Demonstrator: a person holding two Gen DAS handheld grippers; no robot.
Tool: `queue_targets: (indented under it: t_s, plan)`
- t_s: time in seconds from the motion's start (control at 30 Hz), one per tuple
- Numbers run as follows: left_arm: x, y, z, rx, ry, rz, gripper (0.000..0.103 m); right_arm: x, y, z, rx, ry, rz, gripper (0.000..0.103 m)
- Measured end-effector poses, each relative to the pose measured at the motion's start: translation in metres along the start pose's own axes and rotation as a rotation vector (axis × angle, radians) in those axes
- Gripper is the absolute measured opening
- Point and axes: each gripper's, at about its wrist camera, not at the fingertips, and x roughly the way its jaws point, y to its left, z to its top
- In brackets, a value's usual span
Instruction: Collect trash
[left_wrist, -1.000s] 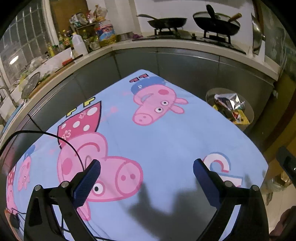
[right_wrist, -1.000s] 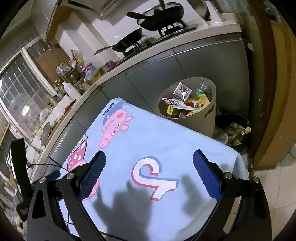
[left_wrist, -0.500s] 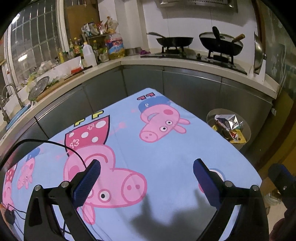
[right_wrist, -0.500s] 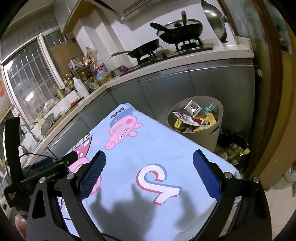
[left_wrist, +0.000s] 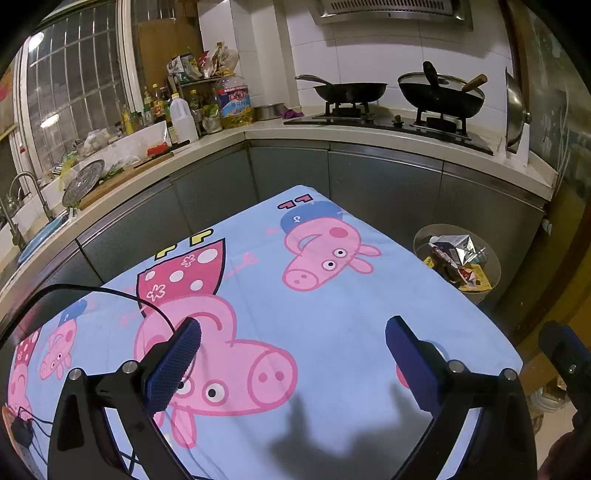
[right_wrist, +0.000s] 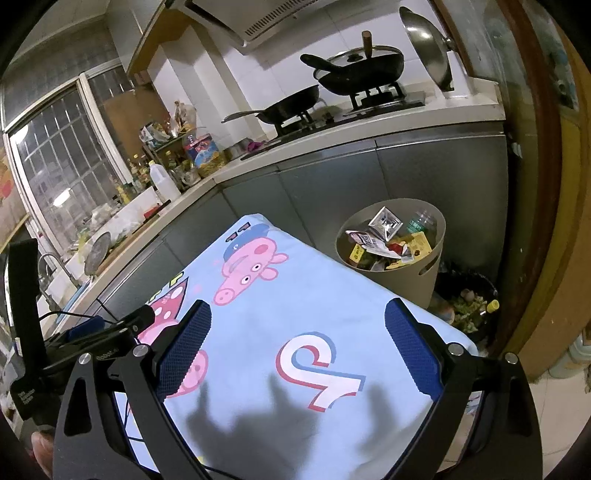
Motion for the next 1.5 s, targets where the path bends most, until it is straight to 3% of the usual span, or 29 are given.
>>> queue_targets:
  t_s: [1.5]
  plan:
    - [-0.009, 0.004, -0.002, -0.004, -0.004, -0.002, 0.100, -0.003, 0.014, -0.001, -0.017, -0.006, 0.003, 0.094]
